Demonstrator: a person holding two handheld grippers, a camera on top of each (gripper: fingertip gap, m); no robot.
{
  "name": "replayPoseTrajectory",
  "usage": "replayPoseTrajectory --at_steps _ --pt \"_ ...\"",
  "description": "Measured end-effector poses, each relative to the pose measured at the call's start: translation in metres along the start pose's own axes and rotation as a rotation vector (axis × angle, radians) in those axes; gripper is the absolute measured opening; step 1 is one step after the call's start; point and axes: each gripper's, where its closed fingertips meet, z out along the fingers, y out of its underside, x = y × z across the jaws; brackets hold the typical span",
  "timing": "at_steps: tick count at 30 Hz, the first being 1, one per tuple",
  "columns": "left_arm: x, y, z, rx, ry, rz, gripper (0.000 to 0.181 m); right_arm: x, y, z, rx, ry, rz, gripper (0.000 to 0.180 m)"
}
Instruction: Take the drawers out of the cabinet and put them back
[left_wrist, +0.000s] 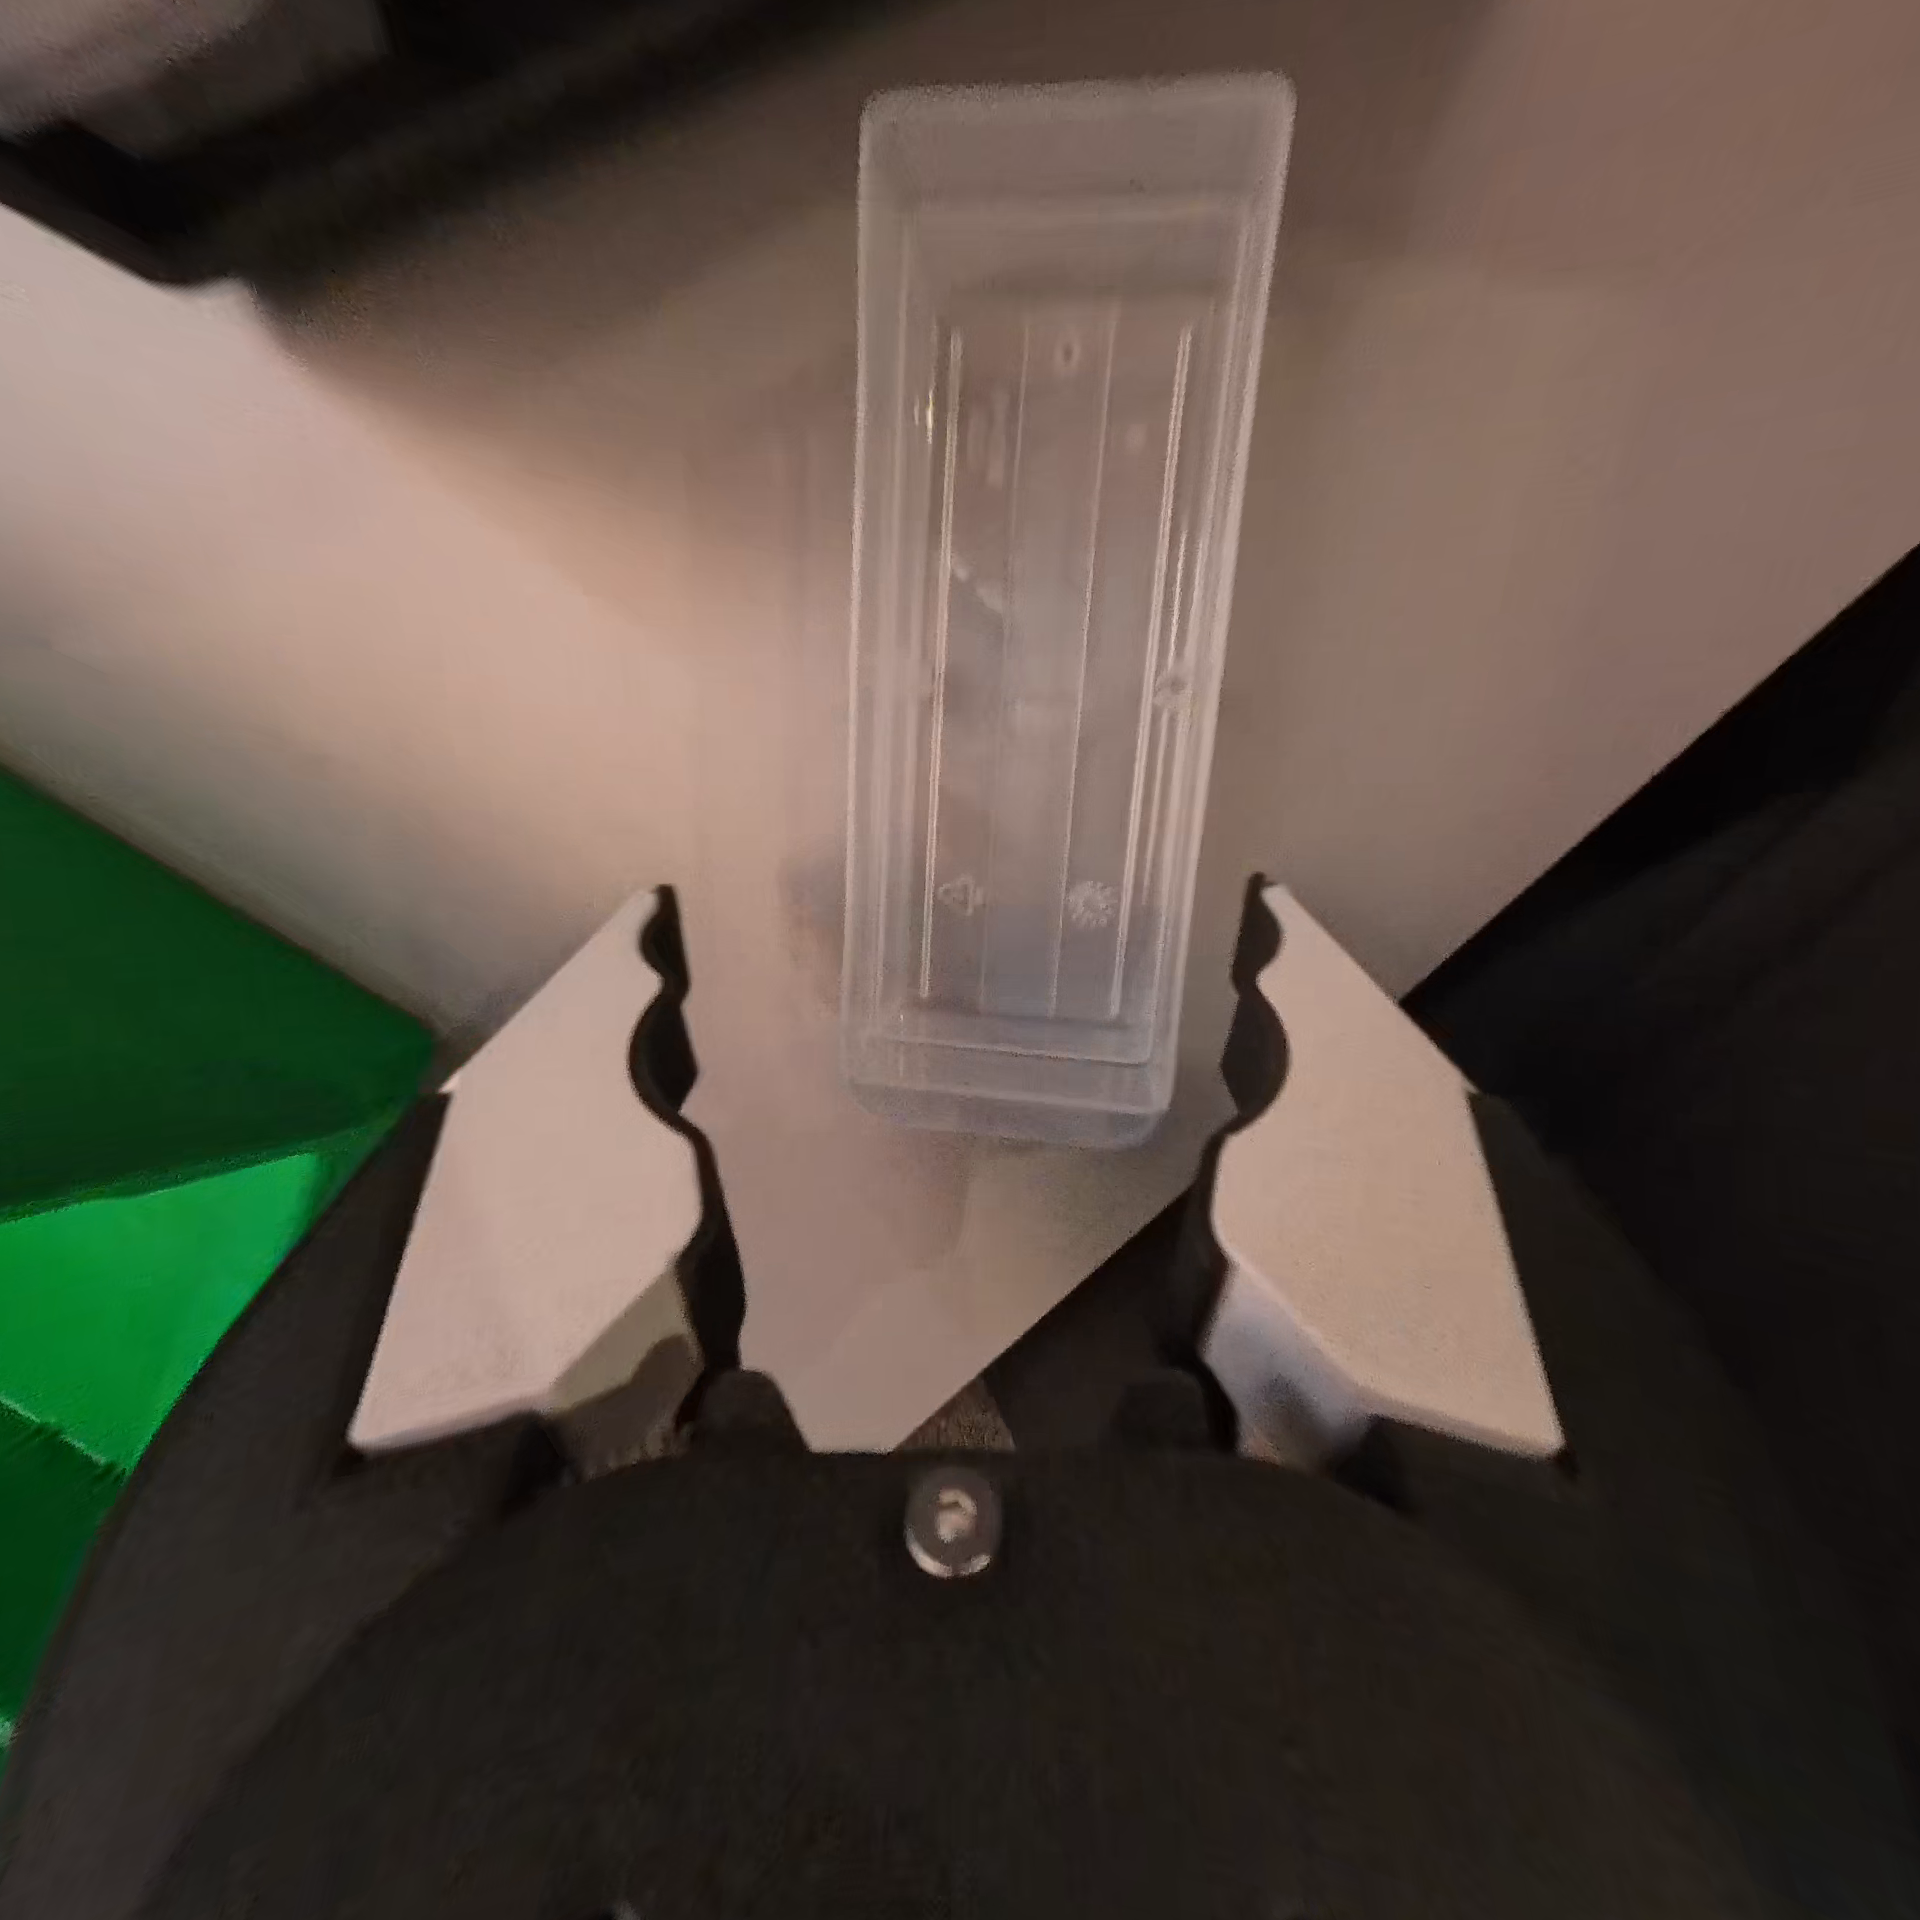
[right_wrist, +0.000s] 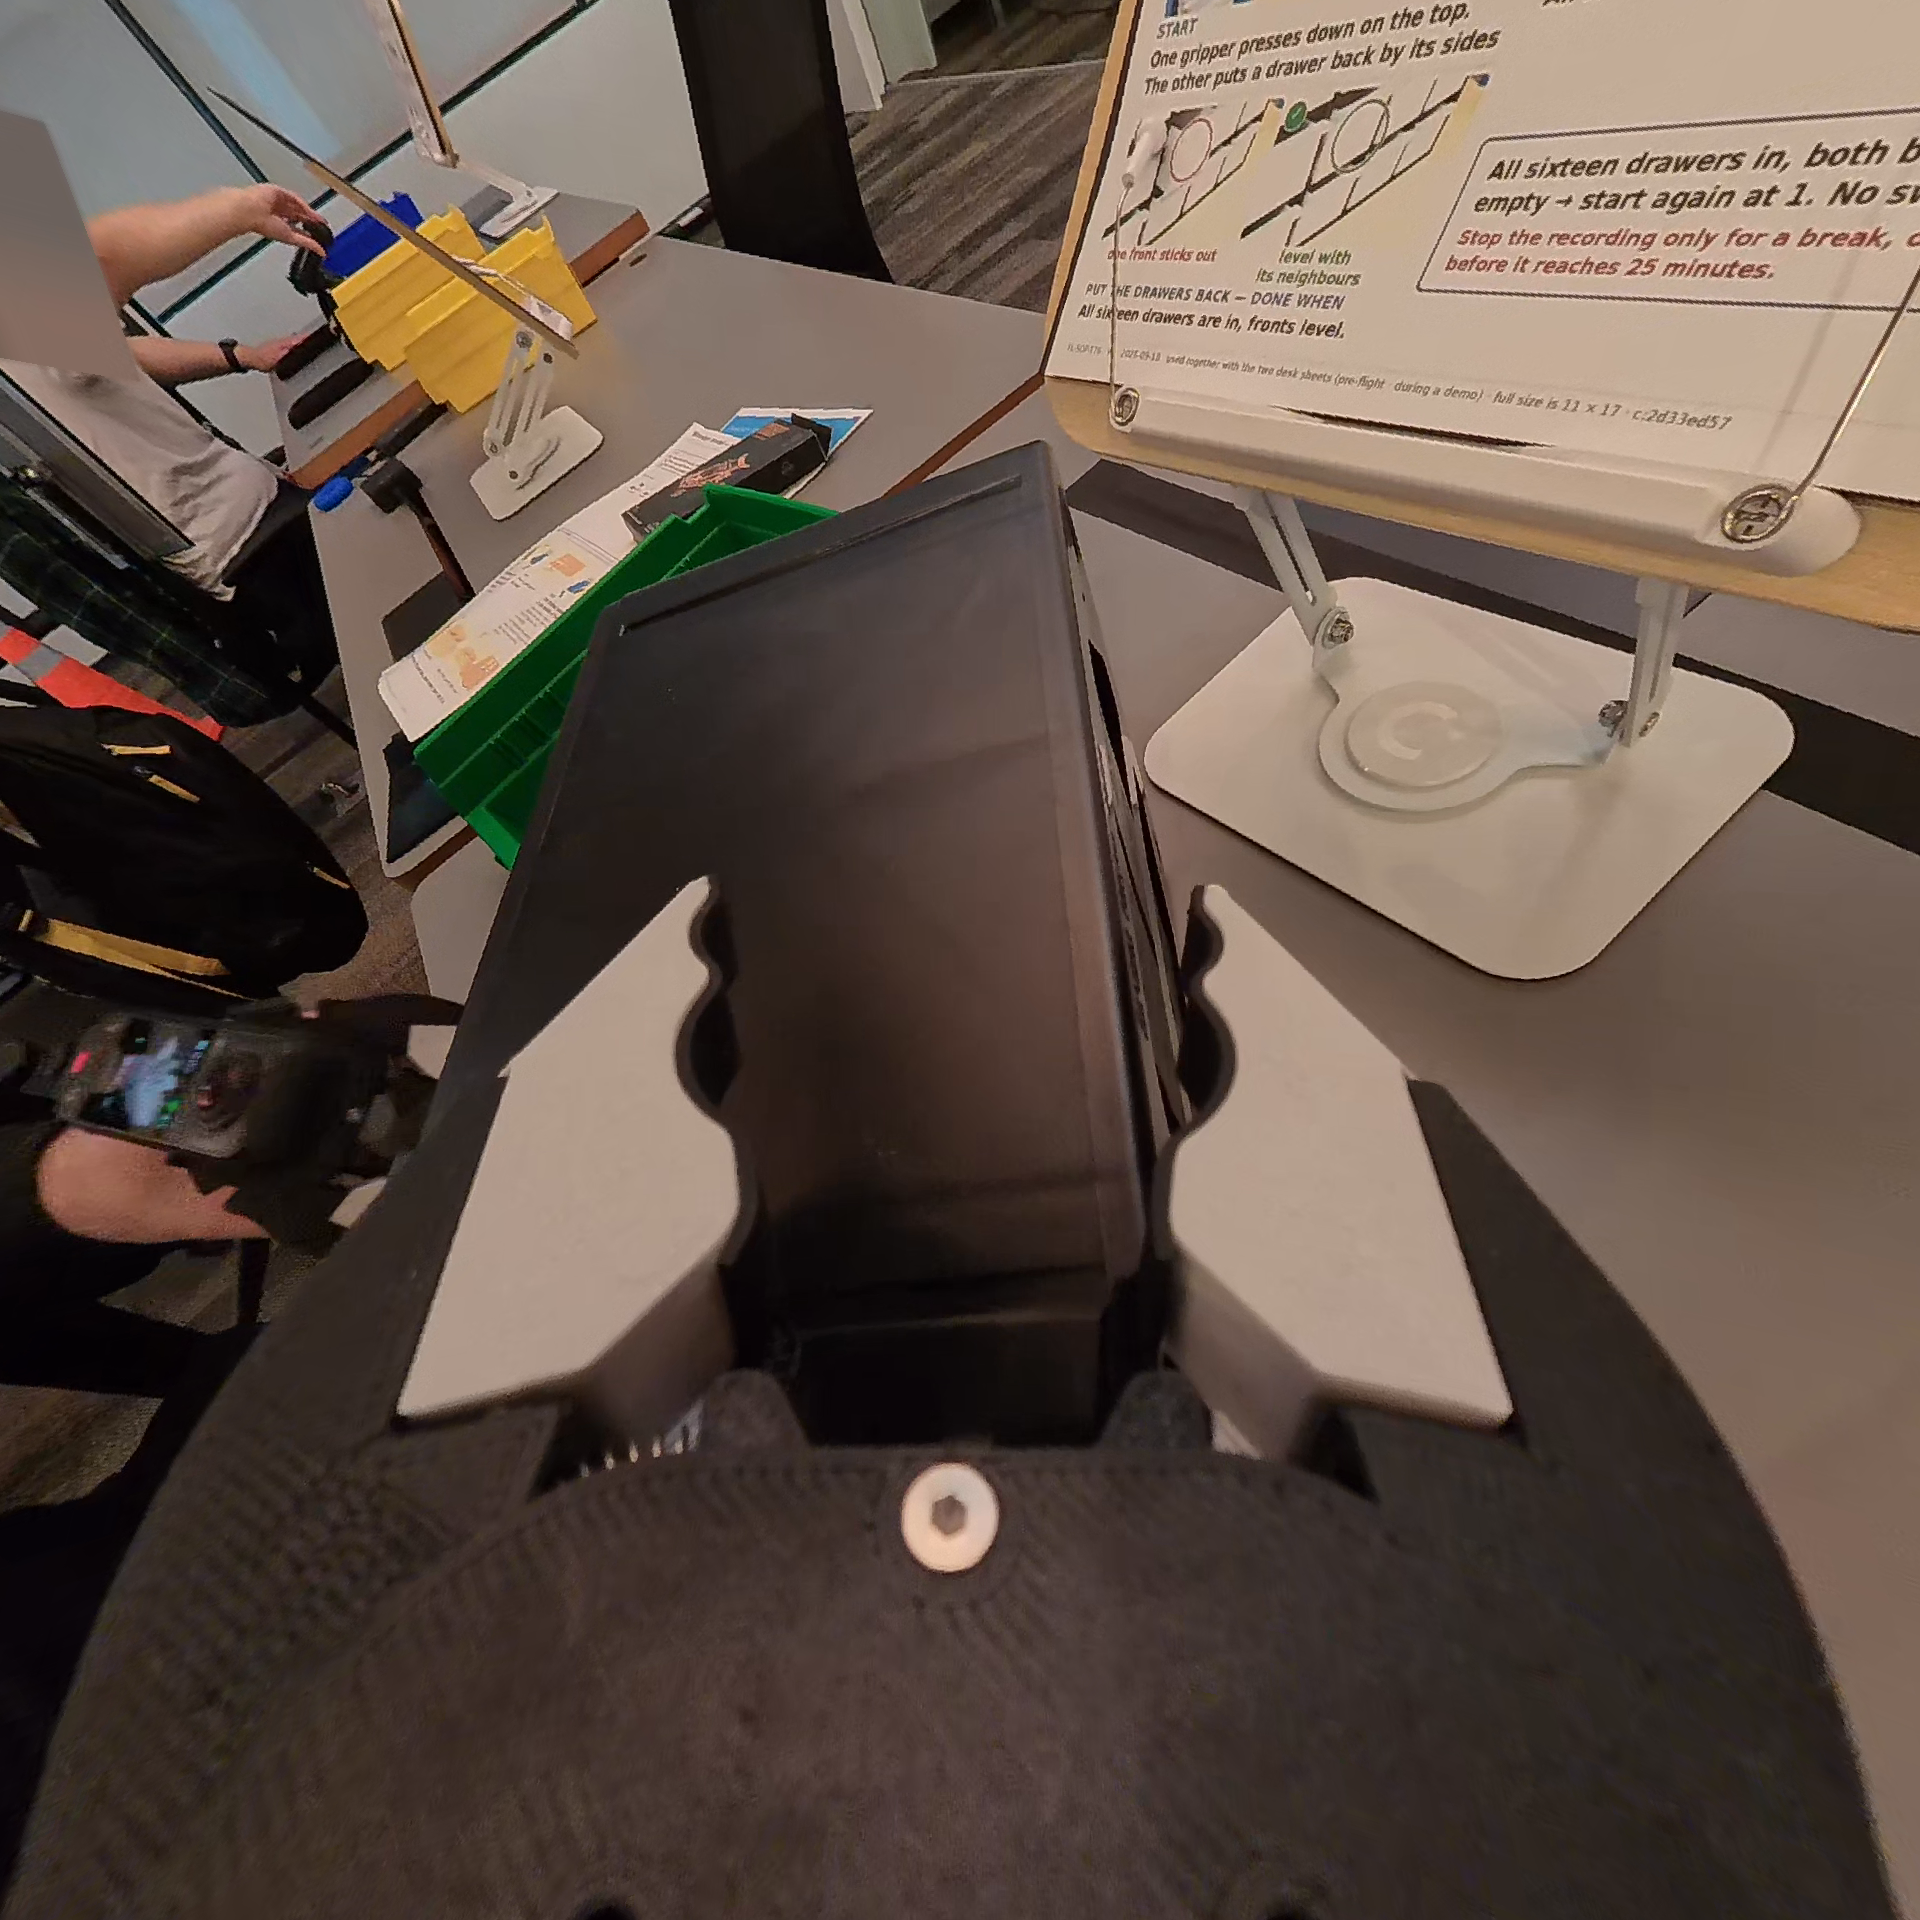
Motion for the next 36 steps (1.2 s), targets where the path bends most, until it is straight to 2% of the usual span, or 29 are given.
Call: replayPoseTrajectory --at_steps 2,3,6,10,13,16,24,30,36 --pt "0.005 0.011 0.01 -0.045 0.059 -0.004 0.084 0.0 0.0 0.0 -0.001 0.001 0.001 0.086" --pt "0.01 0.006 0.01 -0.013 0.112 -0.05 0.067 0.0 0.0 0.0 -0.001 0.001 0.001 0.086" --pt "0.009 0.003 0.007 0.003 0.123 -0.074 0.064 0.0 0.0 0.0 0.003 0.002 0.001 0.086" --pt "0.024 -0.015 -0.015 0.02 0.145 -0.075 0.063 0.0 0.0 0.0 0.005 0.002 0.001 0.086" --pt "0.038 -0.05 -0.034 0.082 0.133 -0.051 0.063 0.0 0.0 0.0 0.007 0.0 0.002 0.086" --pt "0.05 -0.072 -0.041 0.07 0.155 -0.049 0.063 0.0 -0.001 -0.001 0.013 0.002 0.002 0.086" --pt "0.047 -0.084 -0.04 -0.002 0.156 -0.042 0.062 -0.001 -0.001 -0.002 0.023 -0.007 0.006 0.083" --pt "0.043 -0.096 -0.051 0.038 0.103 -0.035 0.061 -0.001 0.0 -0.004 0.029 -0.021 0.012 0.081" --pt "0.05 -0.111 -0.04 0.151 0.034 -0.087 0.062 -0.002 0.0 -0.004 0.03 -0.02 0.012 0.081"
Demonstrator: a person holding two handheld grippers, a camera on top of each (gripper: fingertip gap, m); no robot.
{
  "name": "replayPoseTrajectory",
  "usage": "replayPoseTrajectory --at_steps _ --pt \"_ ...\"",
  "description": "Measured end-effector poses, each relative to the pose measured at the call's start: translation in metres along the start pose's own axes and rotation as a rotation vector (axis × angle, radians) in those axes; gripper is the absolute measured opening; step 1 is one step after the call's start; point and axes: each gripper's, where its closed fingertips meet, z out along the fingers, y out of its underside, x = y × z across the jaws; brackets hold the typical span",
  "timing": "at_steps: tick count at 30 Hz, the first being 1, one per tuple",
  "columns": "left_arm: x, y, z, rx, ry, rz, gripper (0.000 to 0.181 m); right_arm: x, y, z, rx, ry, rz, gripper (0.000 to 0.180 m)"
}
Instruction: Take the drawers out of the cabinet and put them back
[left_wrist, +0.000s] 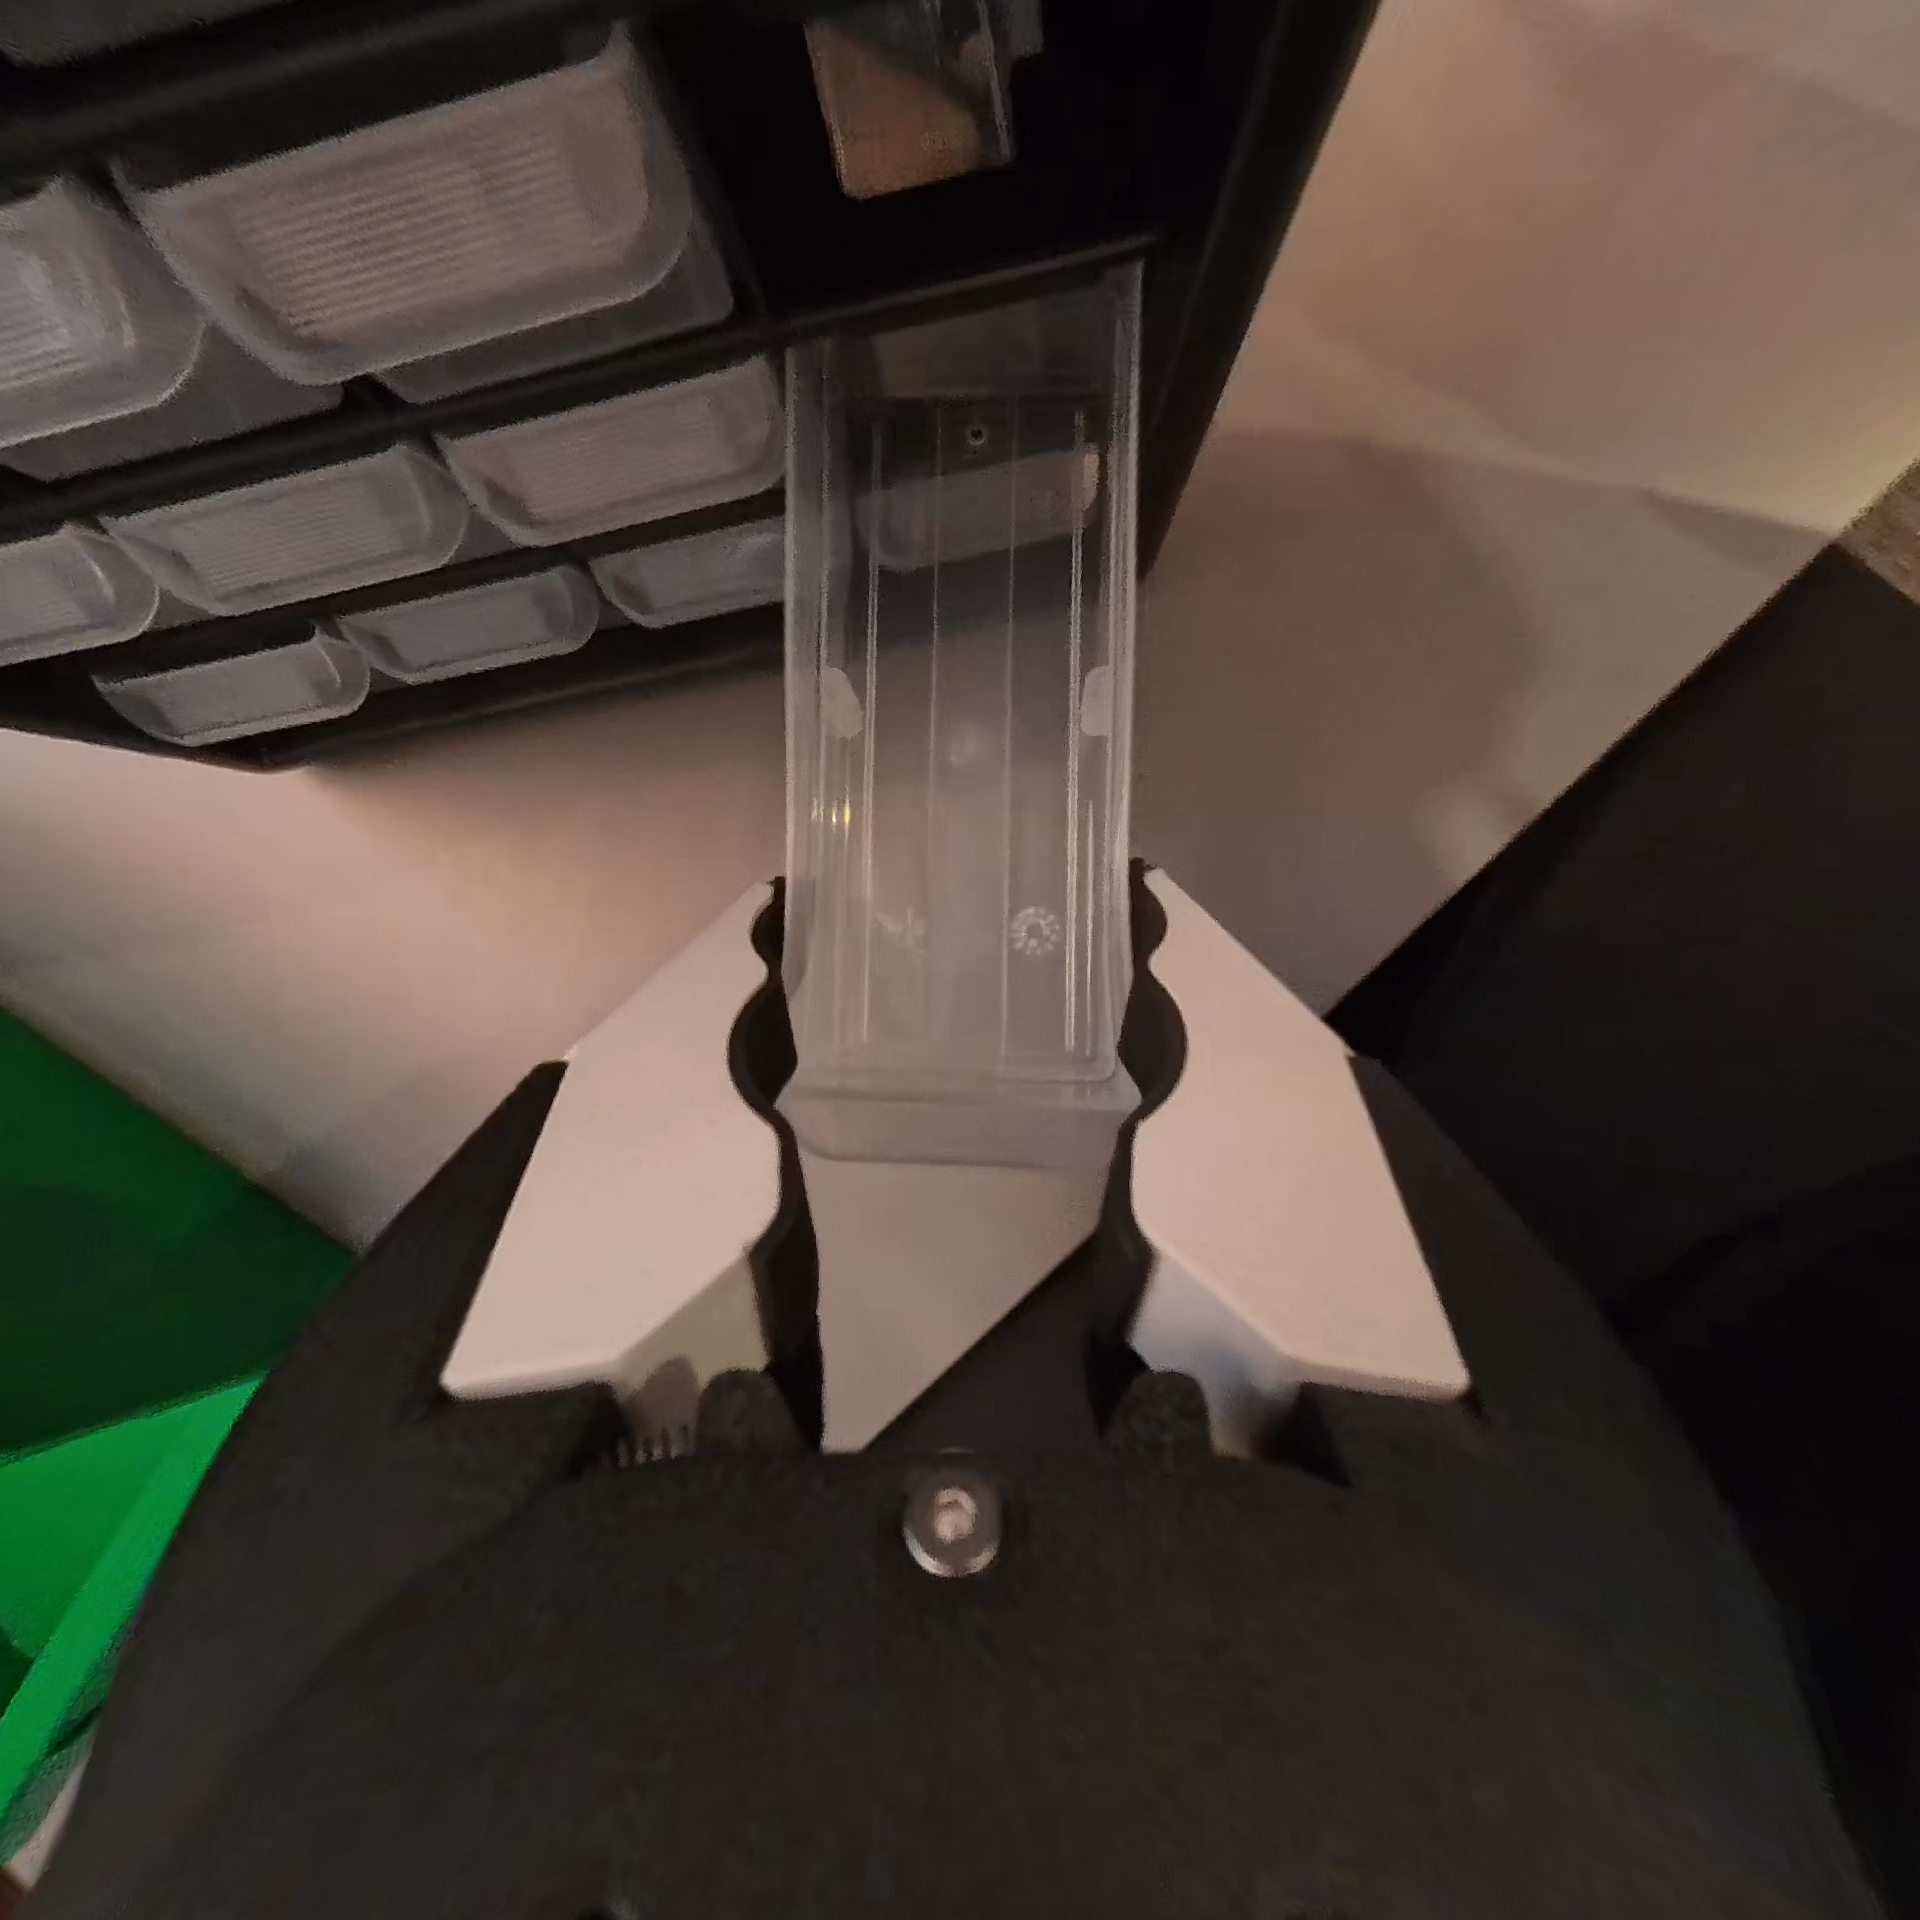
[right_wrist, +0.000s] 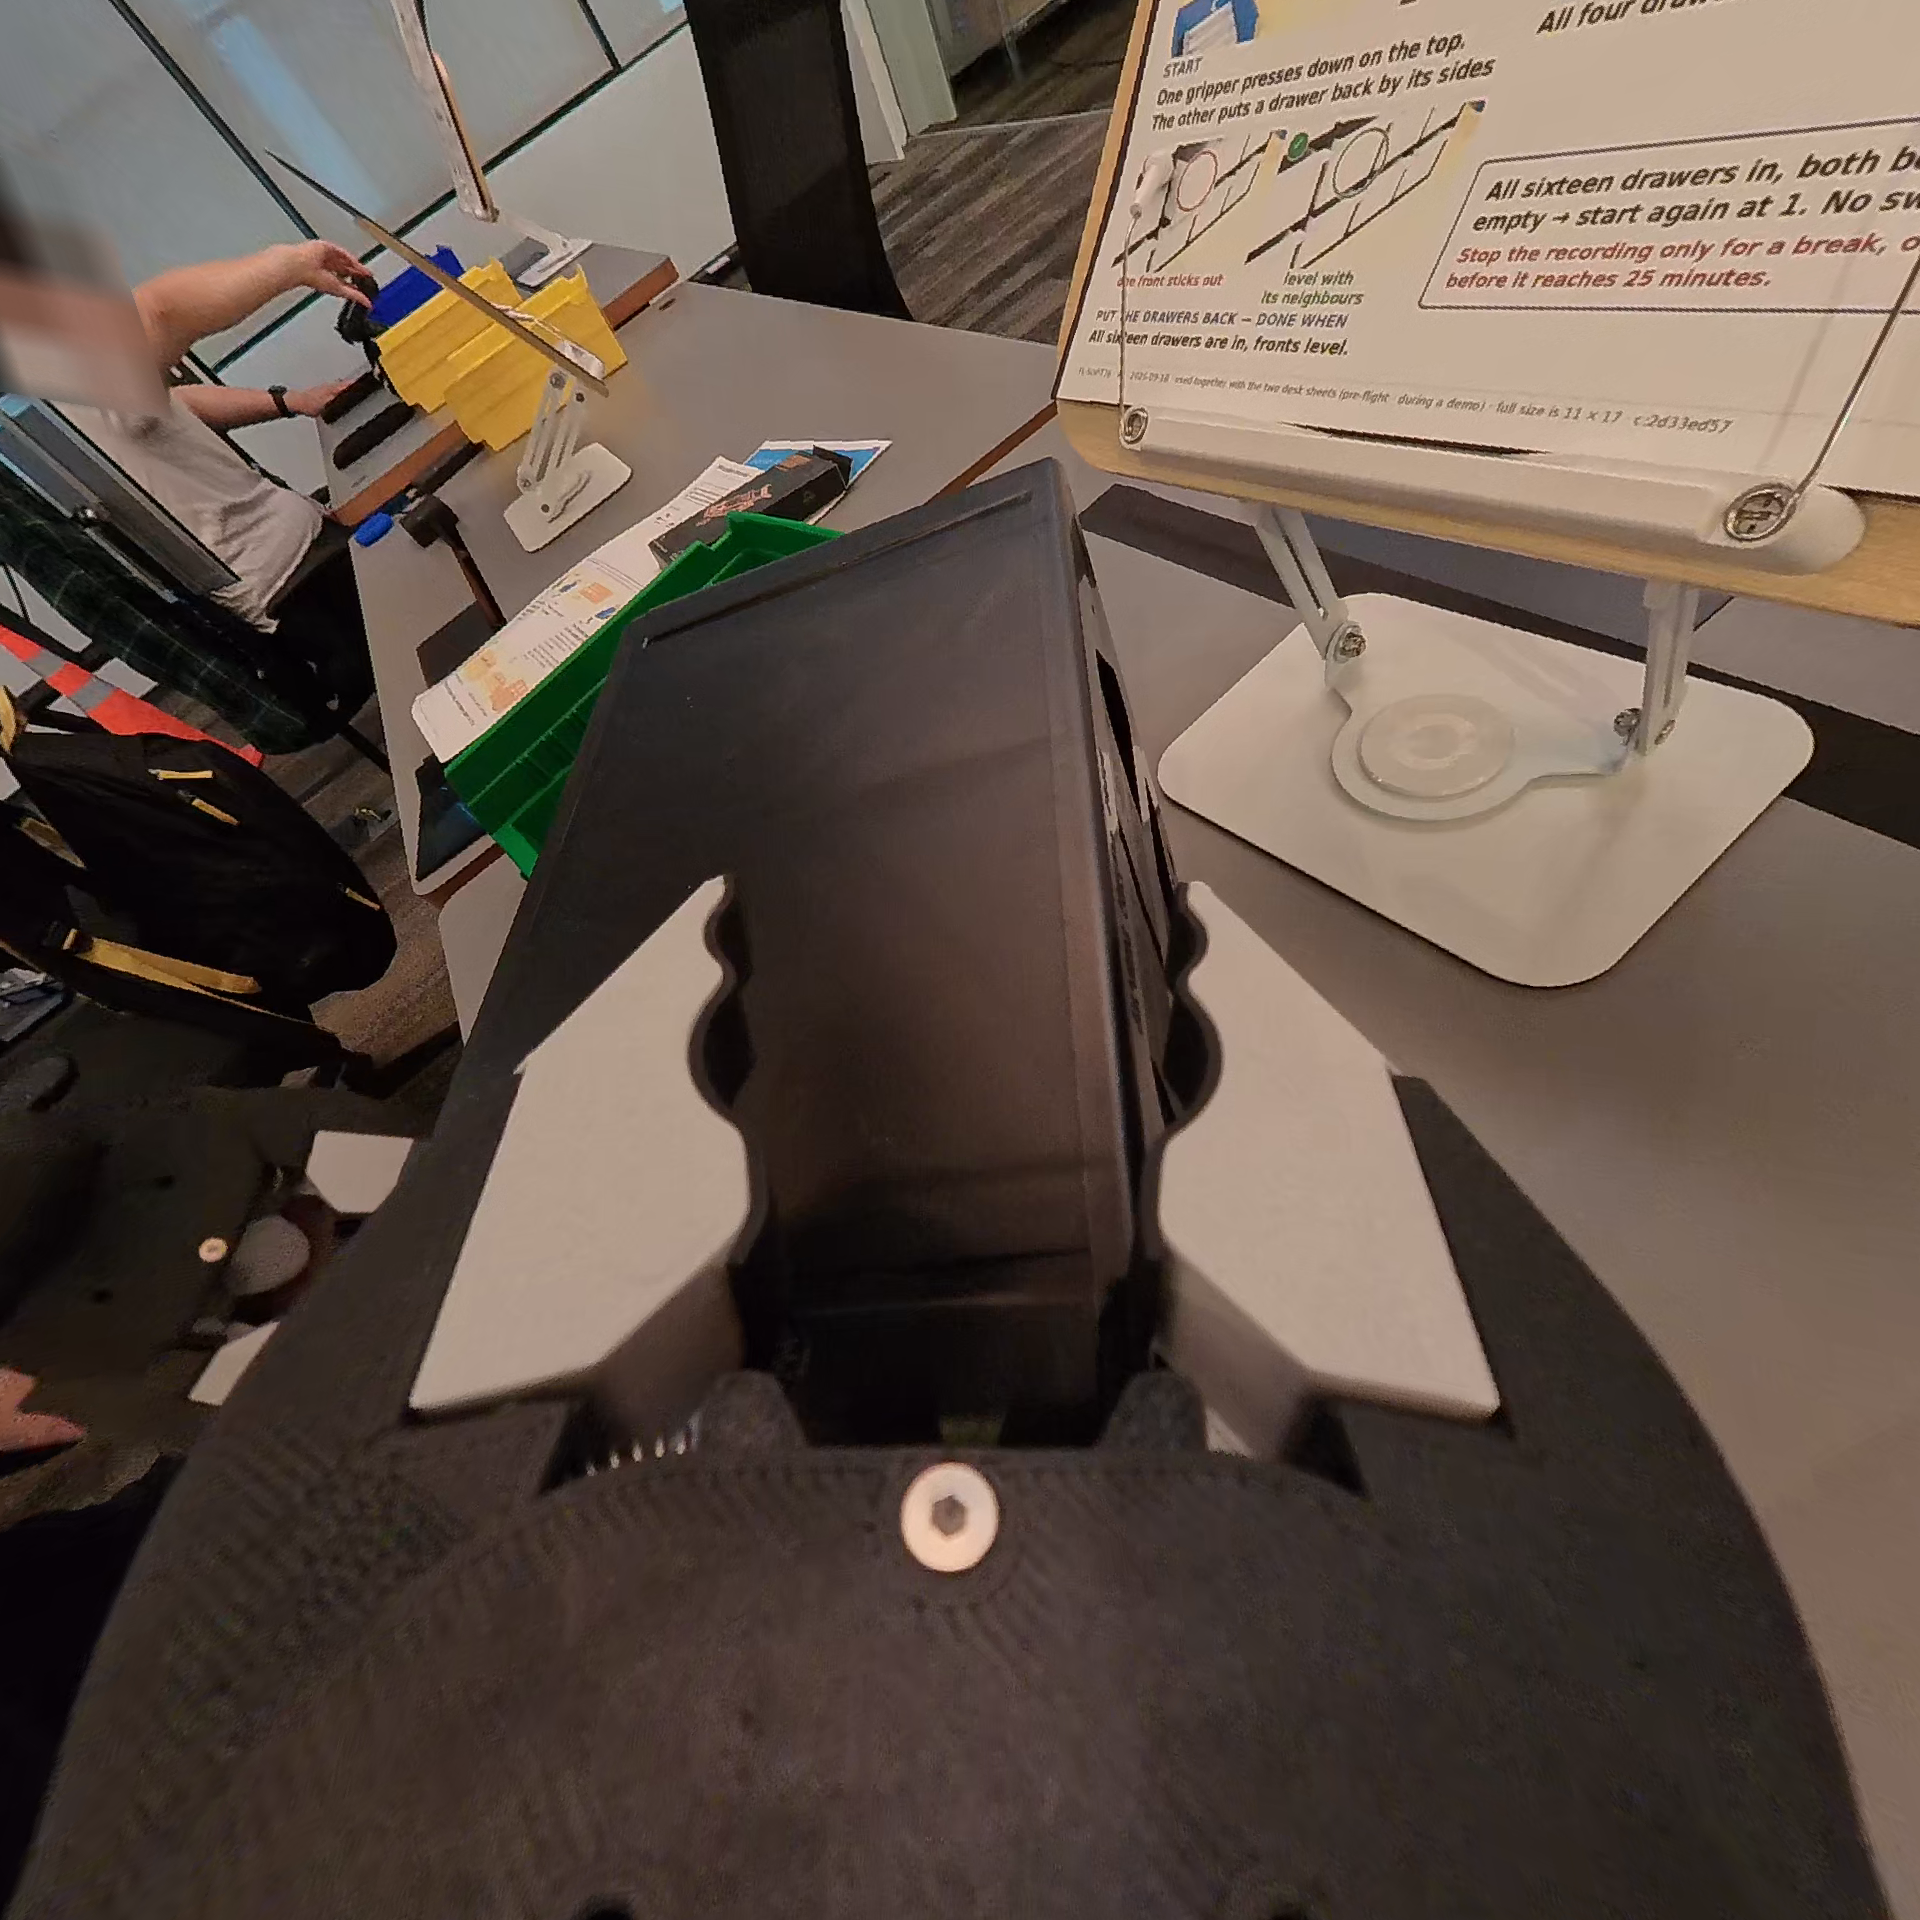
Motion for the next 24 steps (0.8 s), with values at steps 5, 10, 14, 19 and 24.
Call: replayPoseTrajectory --at_steps 5,10,14,19,24 --pt "0.004 -0.014 0.018 0.093 -0.008 -0.061 0.062 0.0 0.0 0.0 0.003 0.0 0.0 0.08" --pt "0.011 -0.039 0.027 0.174 0.026 -0.028 0.067 0.0 0.0 0.0 0.002 0.001 0.001 0.08" --pt "0.02 -0.042 0.02 0.234 0.095 0.07 0.08 -0.001 0.0 0.0 0.007 0.003 0.0 0.081" --pt "-0.003 -0.014 -0.008 0.284 0.071 0.118 0.079 -0.001 0.0 0.0 0.003 -0.003 -0.003 0.08" --pt "-0.026 -0.008 -0.002 0.251 -0.023 0.194 0.082 -0.001 0.0 0.0 0.005 -0.003 -0.001 0.08"
